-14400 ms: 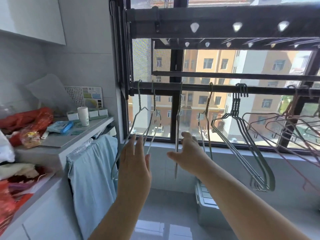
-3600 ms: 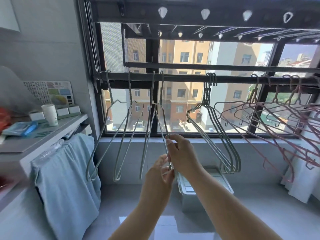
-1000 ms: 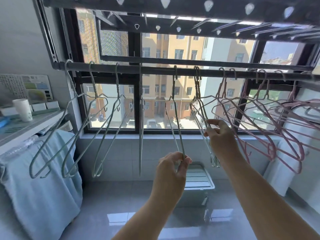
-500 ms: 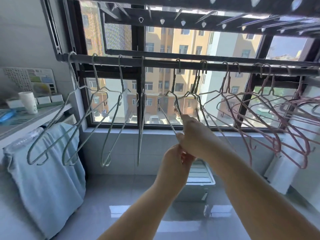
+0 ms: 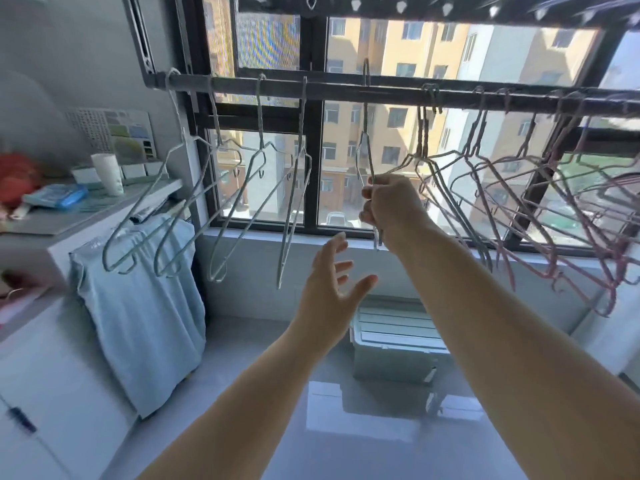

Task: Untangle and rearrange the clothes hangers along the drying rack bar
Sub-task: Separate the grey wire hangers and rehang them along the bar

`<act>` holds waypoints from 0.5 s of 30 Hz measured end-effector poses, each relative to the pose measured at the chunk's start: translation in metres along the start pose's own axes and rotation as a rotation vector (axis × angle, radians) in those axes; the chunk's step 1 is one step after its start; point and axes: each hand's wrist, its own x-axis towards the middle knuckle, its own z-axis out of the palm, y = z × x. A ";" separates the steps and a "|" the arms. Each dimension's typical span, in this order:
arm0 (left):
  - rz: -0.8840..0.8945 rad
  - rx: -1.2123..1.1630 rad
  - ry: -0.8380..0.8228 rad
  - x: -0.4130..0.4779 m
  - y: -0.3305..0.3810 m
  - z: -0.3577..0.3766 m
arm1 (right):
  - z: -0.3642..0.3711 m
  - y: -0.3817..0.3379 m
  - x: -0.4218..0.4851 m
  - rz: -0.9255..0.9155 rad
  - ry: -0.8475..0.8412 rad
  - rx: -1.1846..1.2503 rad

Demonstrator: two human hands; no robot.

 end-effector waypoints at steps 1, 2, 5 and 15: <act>-0.010 0.015 0.002 -0.001 -0.002 -0.003 | 0.002 -0.003 0.002 0.008 0.009 0.017; -0.019 0.030 0.007 -0.001 -0.004 -0.005 | 0.004 -0.004 0.005 0.012 0.010 0.031; -0.052 0.074 0.015 -0.003 -0.010 -0.011 | 0.008 0.001 0.009 0.001 0.002 -0.013; -0.097 0.129 0.008 -0.001 -0.020 -0.017 | 0.023 -0.013 0.022 0.080 0.015 0.271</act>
